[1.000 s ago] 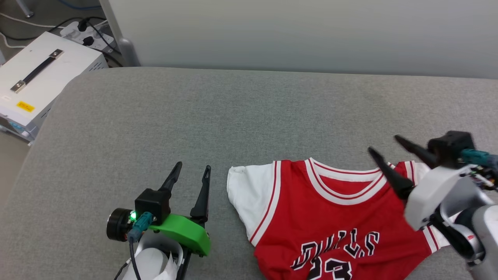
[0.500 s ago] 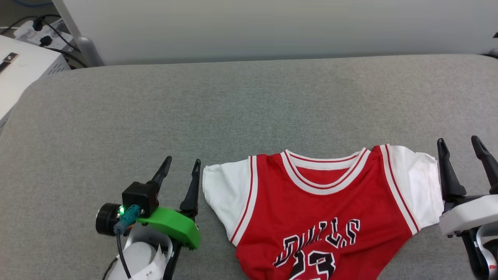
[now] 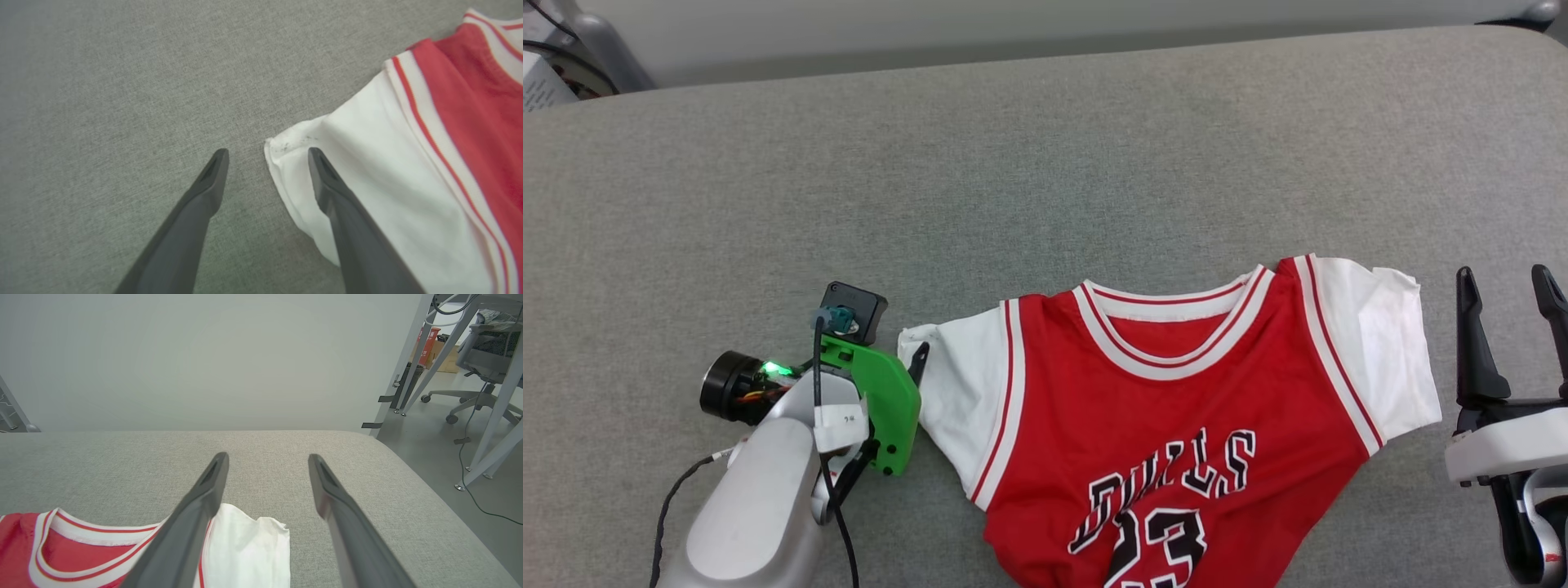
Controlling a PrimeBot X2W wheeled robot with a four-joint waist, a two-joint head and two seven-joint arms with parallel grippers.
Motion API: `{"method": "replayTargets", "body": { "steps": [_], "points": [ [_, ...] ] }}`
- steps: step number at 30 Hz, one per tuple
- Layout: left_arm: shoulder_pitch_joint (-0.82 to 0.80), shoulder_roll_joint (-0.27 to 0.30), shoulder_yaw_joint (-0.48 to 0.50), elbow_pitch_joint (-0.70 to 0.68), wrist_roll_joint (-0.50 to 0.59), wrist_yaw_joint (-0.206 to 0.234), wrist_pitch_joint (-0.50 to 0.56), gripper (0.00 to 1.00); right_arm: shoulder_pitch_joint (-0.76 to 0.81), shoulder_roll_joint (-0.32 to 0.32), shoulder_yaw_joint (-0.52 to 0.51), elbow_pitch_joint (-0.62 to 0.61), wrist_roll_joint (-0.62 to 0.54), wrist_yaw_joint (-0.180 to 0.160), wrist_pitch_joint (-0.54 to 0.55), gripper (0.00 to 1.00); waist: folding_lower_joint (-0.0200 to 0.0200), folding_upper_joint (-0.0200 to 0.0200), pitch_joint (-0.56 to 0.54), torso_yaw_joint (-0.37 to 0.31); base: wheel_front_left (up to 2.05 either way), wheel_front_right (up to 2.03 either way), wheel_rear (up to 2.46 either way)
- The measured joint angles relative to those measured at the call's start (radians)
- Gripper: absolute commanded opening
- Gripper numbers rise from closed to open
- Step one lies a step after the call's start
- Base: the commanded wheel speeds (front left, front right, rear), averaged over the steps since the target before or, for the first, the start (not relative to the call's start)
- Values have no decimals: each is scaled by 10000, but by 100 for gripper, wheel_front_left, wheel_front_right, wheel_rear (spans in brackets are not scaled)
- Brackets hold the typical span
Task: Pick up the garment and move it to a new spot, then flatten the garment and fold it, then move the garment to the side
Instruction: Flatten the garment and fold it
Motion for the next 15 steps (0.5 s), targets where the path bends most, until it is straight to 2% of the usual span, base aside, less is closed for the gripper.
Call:
{"method": "replayTargets", "body": {
  "steps": [3, 8, 11, 12, 13, 15],
  "points": [
    [-147, 121, -75, 151, 56, 19, 384, 100, -11, 102, 35, 21, -31, 0, -52, 100, 0, 0, 255, -148, 0, 0, 0],
    [-444, 215, -157, 353, 410, 268, 431, 100, -42, 199, 52, 98, -75, 0, -96, 100, 0, 0, 579, -324, 0, 0, 0],
    [-567, 224, -255, 454, 460, 263, 431, 100, -52, 245, 67, 176, -107, 0, -127, 100, 0, 0, 717, -377, 0, 0, 0],
    [-615, 238, -318, 504, 460, 247, 447, 28, -56, 257, 71, 203, -117, 0, -127, 100, 0, 0, 751, -385, 0, 0, 0],
    [-672, 255, -393, 546, 420, 174, 462, 0, -69, 267, 77, 238, -148, 0, -127, 100, 0, 0, 777, -387, 0, 0, 0],
    [-748, 240, -428, 608, 299, 104, 439, 0, -104, 270, 75, 263, -161, 0, -127, 100, 0, 0, 777, -365, 0, 0, 0]
  ]
}}
